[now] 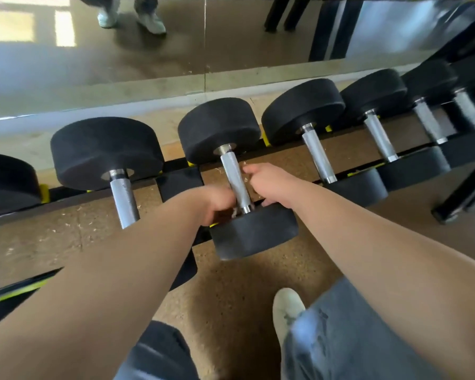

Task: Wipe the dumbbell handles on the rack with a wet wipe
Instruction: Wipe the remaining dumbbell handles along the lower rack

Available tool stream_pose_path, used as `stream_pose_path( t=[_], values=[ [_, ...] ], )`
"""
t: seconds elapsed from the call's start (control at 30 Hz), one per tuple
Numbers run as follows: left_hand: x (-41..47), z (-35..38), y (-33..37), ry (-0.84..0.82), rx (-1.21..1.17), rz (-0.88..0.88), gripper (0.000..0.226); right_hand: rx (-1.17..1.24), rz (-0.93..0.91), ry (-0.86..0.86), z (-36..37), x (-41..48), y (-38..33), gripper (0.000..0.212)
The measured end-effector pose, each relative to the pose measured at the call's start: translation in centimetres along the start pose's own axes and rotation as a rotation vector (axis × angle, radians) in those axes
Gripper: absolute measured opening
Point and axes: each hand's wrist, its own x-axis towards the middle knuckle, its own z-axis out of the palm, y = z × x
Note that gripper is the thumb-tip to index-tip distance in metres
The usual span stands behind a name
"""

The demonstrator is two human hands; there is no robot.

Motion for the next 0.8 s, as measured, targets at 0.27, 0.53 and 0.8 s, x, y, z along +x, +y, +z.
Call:
stream_pose_path(
  t=[0.27,0.53,0.8],
  values=[
    [2.0,-1.5,2.3,0.092,-0.851,0.152,0.035,0.030,-0.003,0.103,-0.1,0.7,0.4,0.048],
    [-0.5,-0.2,0.7,-0.067,-0.049,-0.006,0.028,-0.104,-0.032,0.075,-0.3,0.6,0.3,0.050],
    [0.6,-1.3,1.6,0.349,-0.616,0.273,0.018,-0.058,-0.035,0.067,-0.4,1.0,0.8,0.051]
  ],
)
